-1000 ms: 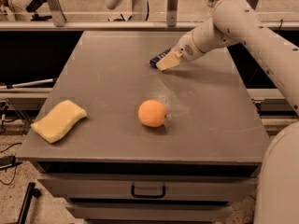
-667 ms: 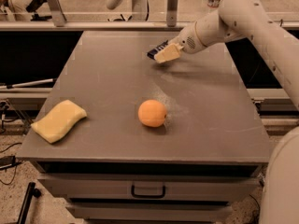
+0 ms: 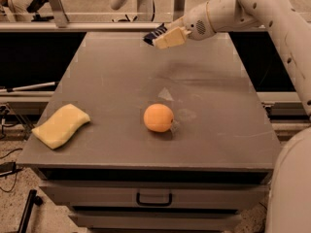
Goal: Pick rxbar blueberry
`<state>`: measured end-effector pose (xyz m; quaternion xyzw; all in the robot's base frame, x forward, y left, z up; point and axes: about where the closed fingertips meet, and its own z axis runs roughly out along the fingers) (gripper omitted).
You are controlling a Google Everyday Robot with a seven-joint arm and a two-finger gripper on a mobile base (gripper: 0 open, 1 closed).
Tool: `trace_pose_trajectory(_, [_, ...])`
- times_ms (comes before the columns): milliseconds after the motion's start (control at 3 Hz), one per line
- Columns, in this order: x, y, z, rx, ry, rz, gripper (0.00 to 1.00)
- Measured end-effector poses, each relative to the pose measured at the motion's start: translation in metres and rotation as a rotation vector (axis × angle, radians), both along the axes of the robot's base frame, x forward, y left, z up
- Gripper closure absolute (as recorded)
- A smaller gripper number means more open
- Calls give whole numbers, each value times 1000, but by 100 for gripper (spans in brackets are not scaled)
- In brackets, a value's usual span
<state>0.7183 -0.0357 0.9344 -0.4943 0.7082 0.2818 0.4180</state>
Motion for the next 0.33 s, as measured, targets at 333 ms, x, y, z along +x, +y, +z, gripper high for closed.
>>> trace_pose_trajectory(333, [0,0,0,0,0,0,100])
